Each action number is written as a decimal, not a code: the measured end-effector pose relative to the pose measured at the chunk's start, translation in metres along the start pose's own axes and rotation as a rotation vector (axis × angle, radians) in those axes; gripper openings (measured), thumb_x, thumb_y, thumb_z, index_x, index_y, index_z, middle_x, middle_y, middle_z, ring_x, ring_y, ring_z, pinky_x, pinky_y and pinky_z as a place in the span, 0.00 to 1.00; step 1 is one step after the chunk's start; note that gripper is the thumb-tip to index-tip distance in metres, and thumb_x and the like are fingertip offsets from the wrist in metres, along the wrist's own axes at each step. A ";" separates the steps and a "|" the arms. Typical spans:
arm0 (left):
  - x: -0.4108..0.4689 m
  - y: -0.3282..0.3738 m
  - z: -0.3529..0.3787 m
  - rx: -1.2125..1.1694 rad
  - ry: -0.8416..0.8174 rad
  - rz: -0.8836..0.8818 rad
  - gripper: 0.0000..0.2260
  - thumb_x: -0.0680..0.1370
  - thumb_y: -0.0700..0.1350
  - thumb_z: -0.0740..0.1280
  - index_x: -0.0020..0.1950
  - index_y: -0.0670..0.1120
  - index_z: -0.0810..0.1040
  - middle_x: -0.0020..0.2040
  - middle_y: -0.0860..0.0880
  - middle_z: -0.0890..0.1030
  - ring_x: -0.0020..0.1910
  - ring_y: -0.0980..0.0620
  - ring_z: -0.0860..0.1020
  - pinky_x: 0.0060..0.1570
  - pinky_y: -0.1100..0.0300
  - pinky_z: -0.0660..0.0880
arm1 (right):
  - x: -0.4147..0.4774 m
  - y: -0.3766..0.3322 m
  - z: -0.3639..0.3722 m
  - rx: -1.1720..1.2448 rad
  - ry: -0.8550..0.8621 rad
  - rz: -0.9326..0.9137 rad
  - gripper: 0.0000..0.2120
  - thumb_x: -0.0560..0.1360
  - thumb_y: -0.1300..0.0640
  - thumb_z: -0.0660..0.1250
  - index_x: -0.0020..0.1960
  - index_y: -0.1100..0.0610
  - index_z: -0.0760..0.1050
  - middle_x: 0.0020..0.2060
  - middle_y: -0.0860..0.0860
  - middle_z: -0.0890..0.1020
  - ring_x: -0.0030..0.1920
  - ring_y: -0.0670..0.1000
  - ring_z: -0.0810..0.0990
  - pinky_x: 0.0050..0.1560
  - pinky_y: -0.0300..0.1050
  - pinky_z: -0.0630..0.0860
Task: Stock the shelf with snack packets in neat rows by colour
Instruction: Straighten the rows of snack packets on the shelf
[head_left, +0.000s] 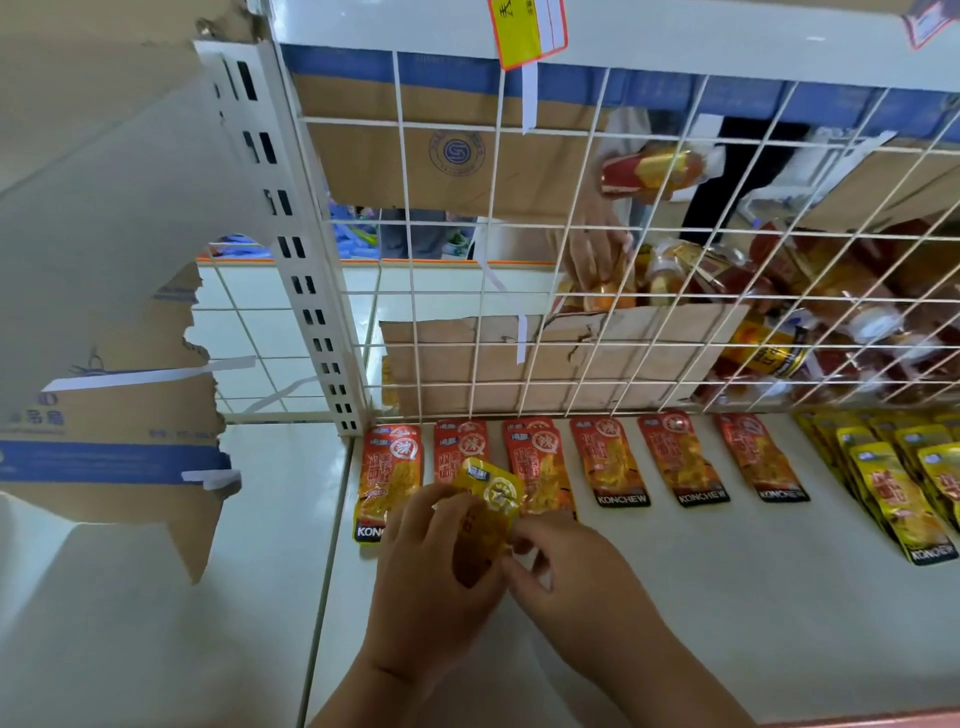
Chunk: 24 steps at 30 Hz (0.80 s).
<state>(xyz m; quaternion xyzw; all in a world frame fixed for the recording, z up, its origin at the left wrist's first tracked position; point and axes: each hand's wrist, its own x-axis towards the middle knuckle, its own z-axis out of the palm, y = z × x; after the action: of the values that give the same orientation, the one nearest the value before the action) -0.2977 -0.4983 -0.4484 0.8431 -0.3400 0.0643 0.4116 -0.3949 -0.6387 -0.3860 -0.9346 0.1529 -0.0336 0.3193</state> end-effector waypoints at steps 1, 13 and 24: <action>-0.001 0.001 0.000 -0.009 -0.027 0.016 0.24 0.70 0.60 0.72 0.63 0.54 0.75 0.64 0.52 0.75 0.61 0.51 0.73 0.54 0.49 0.80 | -0.002 0.000 0.002 0.009 0.024 0.024 0.05 0.78 0.44 0.65 0.51 0.43 0.75 0.43 0.40 0.76 0.44 0.39 0.74 0.41 0.34 0.67; -0.007 0.007 0.002 0.072 -0.155 0.344 0.12 0.69 0.47 0.66 0.49 0.46 0.82 0.49 0.50 0.81 0.50 0.48 0.76 0.52 0.53 0.74 | -0.013 0.020 0.009 -0.112 0.120 0.251 0.43 0.65 0.27 0.63 0.71 0.50 0.65 0.59 0.48 0.75 0.59 0.50 0.75 0.57 0.47 0.76; 0.002 0.073 0.049 0.000 -0.148 0.445 0.15 0.70 0.46 0.66 0.55 0.47 0.81 0.55 0.50 0.80 0.55 0.48 0.76 0.57 0.55 0.69 | -0.064 0.090 -0.063 -0.100 0.391 0.413 0.35 0.65 0.38 0.77 0.66 0.52 0.72 0.57 0.48 0.73 0.59 0.52 0.72 0.59 0.48 0.73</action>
<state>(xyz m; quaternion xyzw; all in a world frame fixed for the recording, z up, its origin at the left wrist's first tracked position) -0.3499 -0.5667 -0.4323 0.7499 -0.5466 0.0914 0.3613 -0.4893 -0.7234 -0.3884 -0.8741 0.4000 -0.1398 0.2374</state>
